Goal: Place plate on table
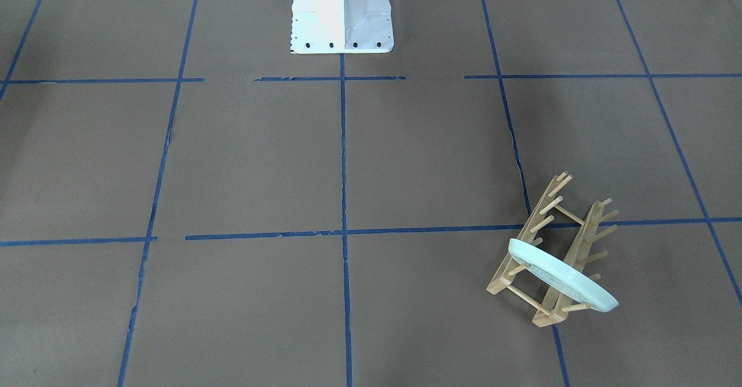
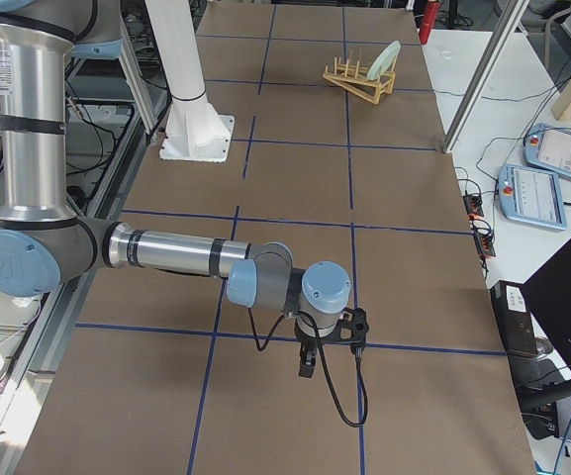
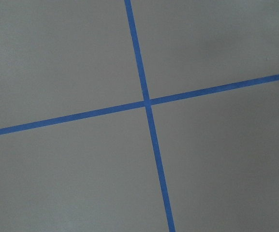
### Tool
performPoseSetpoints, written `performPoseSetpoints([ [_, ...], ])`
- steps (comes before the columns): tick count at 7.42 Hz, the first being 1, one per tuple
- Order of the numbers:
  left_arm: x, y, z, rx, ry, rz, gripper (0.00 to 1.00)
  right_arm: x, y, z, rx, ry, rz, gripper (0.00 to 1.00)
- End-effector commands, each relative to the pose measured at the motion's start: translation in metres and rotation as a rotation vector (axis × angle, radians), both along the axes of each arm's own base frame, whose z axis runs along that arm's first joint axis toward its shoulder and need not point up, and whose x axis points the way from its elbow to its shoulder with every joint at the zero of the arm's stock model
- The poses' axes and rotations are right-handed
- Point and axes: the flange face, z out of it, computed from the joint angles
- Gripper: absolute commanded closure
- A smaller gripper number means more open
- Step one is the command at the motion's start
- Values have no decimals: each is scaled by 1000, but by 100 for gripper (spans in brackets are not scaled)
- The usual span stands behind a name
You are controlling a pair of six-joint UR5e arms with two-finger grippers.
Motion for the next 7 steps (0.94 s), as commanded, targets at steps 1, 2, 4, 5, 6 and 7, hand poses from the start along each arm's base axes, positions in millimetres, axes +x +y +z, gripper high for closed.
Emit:
performPoseSetpoints([
  [1, 4, -7, -11, 32, -6, 9, 0, 0, 0, -1, 1, 0, 0, 0],
  [2, 6, -28, -33, 80, -49, 12, 0, 0, 0, 0, 0, 0, 0, 0],
  [4, 4, -57, -72, 158, -75, 8, 0, 0, 0, 0, 0, 0, 0, 0],
  [5, 5, -77, -104, 235, -74, 3, 0, 0, 0, 0, 0, 0, 0, 0],
  [6, 3, -95, -142, 391, -76, -8, 0, 0, 0, 0, 0, 0, 0, 0],
  [7, 3, -100, -156, 475, -55, -63, 0, 0, 0, 0, 0, 0, 0, 0],
])
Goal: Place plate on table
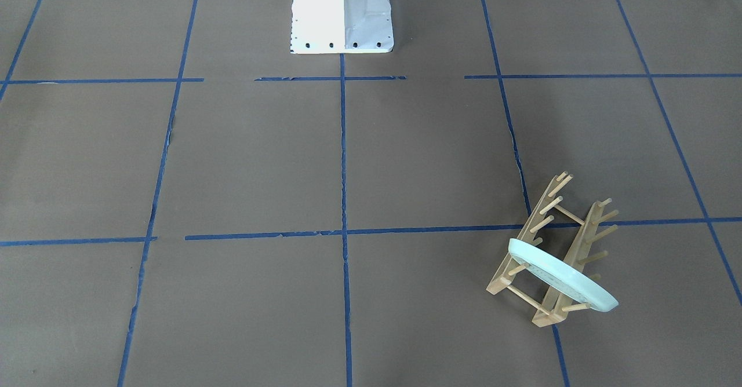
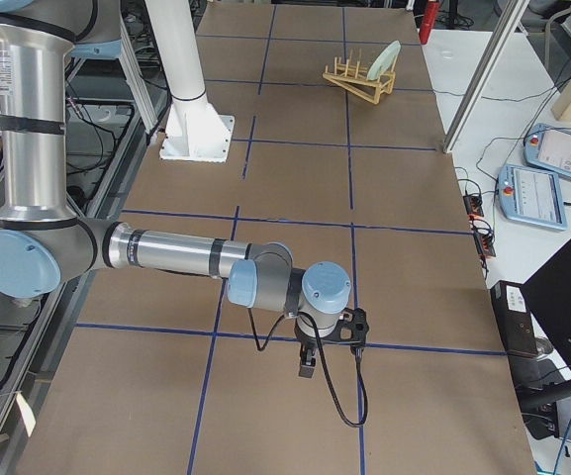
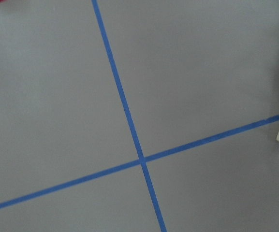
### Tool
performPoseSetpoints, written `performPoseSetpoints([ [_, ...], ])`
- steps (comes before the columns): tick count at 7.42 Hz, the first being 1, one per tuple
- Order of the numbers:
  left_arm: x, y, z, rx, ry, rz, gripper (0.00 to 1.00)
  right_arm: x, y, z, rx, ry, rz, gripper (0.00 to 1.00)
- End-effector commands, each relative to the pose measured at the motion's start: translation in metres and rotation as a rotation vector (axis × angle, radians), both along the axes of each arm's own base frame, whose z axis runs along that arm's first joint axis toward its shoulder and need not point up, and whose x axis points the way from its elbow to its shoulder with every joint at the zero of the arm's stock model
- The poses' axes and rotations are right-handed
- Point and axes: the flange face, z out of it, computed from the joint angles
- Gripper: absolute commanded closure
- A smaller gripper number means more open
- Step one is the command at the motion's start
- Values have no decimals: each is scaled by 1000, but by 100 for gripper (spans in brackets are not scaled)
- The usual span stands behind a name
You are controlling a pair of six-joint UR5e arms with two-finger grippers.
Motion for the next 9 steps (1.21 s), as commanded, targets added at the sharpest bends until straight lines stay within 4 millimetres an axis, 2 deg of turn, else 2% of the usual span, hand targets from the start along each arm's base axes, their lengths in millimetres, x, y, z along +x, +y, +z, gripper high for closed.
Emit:
performPoseSetpoints([
  [1, 0, -8, -41, 46, 122, -197, 0, 0, 0, 0, 0, 0, 0, 0],
  [2, 6, -8, -62, -17, 247, -349, 0, 0, 0, 0, 0, 0, 0, 0],
  [3, 51, -4, -77, 7, 350, -356, 0, 0, 0, 0, 0, 0, 0, 0],
  [4, 91, 6, -83, -29, 459, -366, 0, 0, 0, 0, 0, 0, 0, 0],
  [5, 127, 14, -94, -130, 592, -413, 0, 0, 0, 0, 0, 0, 0, 0],
  [7, 192, 34, -109, -313, 836, -492, 0, 0, 0, 0, 0, 0, 0, 0],
  [8, 226, 33, -120, -423, 911, -578, 0, 0, 0, 0, 0, 0, 0, 0],
  [9, 253, 33, -120, -475, 994, -639, 2, 0, 0, 0, 0, 0, 0, 0],
])
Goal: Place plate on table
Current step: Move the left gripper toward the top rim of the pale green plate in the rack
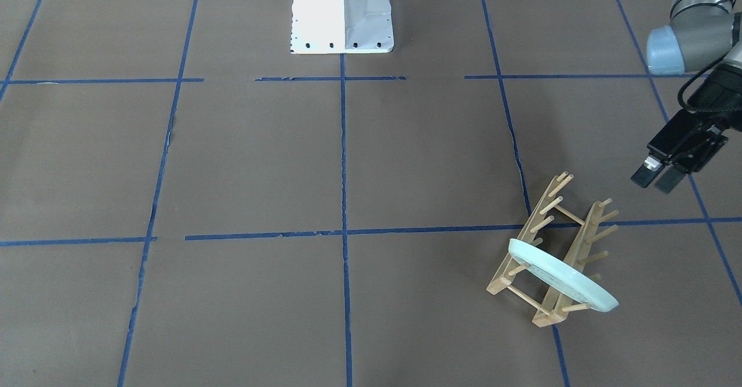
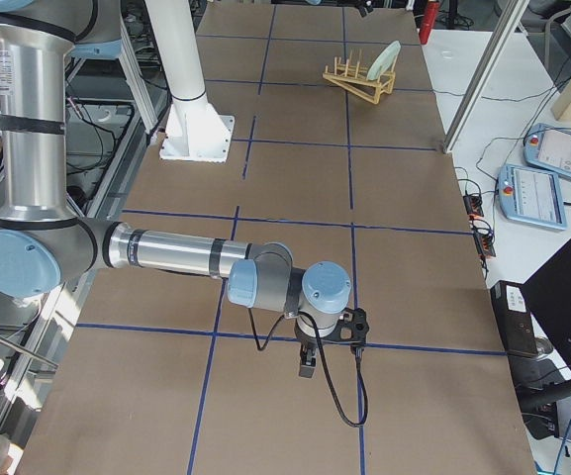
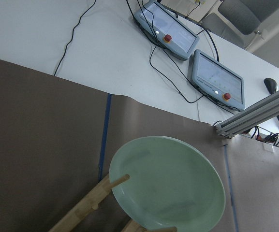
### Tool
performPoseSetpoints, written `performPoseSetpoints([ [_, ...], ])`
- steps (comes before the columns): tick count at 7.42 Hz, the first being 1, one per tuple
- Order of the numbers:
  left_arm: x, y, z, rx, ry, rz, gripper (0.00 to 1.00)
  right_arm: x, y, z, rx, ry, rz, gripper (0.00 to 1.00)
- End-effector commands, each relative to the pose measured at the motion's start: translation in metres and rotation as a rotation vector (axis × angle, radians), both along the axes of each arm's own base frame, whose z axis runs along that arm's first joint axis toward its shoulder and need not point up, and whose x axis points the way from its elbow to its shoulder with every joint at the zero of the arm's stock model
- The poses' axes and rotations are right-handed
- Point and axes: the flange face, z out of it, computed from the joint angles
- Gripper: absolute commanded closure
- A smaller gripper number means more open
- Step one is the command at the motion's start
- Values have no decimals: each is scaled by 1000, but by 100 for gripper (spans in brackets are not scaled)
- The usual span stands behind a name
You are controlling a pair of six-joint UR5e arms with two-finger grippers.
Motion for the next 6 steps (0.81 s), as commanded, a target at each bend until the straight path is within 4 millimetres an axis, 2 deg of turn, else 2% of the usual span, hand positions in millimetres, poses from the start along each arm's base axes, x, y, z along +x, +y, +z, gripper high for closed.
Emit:
performPoseSetpoints([
  [1, 54, 1, 9, -104, 195, -98, 8, 0, 0, 0, 0, 0, 0, 0],
  [2, 67, -3, 19, -125, 238, -97, 20, 0, 0, 0, 0, 0, 0, 0],
  [3, 80, -9, 25, -131, 248, -91, 26, 0, 0, -1, 1, 0, 0, 0],
  [5, 89, -28, 21, -194, 292, -119, 30, 0, 0, 0, 0, 0, 0, 0],
  [6, 81, -33, 16, -213, 317, -136, 30, 0, 0, 0, 0, 0, 0, 0],
])
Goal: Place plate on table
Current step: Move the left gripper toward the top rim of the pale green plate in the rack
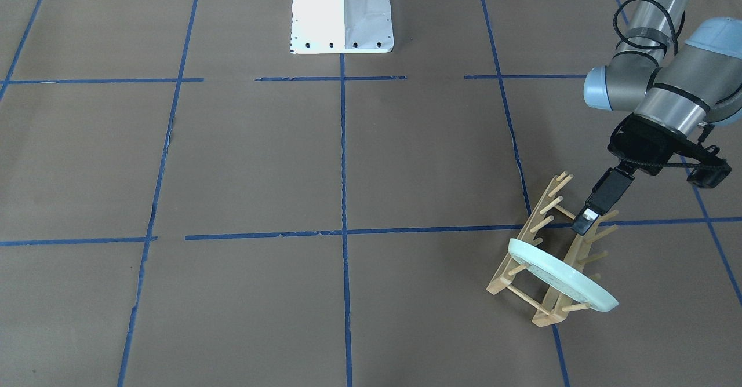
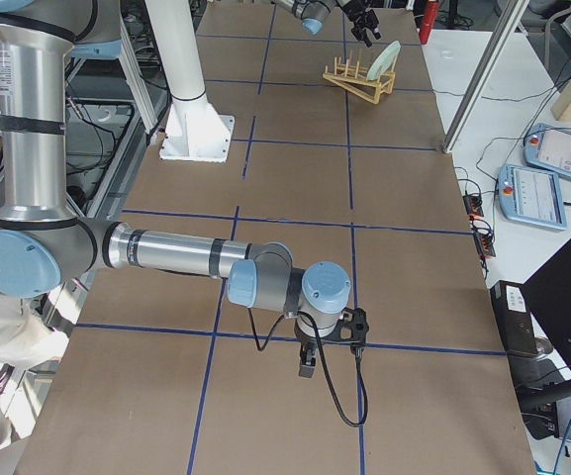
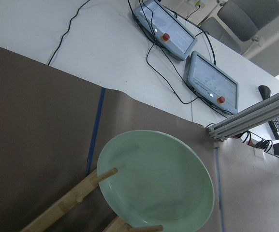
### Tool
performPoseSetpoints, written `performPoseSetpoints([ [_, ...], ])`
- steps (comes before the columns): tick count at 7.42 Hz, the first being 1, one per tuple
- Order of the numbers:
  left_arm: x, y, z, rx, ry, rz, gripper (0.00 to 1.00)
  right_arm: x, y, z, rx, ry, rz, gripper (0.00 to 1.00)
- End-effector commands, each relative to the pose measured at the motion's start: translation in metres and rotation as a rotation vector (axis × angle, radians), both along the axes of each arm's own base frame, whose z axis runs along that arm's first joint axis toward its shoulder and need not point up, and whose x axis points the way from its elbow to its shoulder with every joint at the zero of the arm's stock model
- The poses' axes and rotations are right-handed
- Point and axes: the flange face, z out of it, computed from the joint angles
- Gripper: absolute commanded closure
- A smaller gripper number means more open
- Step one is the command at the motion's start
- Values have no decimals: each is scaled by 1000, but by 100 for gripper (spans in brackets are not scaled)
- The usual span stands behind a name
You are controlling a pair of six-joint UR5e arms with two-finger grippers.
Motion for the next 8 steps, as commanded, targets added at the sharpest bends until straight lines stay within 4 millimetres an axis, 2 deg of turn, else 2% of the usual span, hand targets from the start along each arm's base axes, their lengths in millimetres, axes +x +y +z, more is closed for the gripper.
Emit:
performPoseSetpoints([
  [1, -11, -13, -3, -68, 58, -32, 30, 0, 0, 0, -1, 0, 0, 0],
  [2, -25, -20, -4, -102, 89, -59, 30, 0, 0, 0, -1, 0, 0, 0],
  [3, -27, -29, -1, -132, 102, -73, 30, 0, 0, 0, -1, 0, 0, 0],
  [4, -16, -50, -9, -148, 108, -90, 30, 0, 0, 0, -1, 0, 0, 0],
  [8, -6, -54, -10, -154, 106, -81, 29, 0, 1, 1, -2, 0, 0, 0],
])
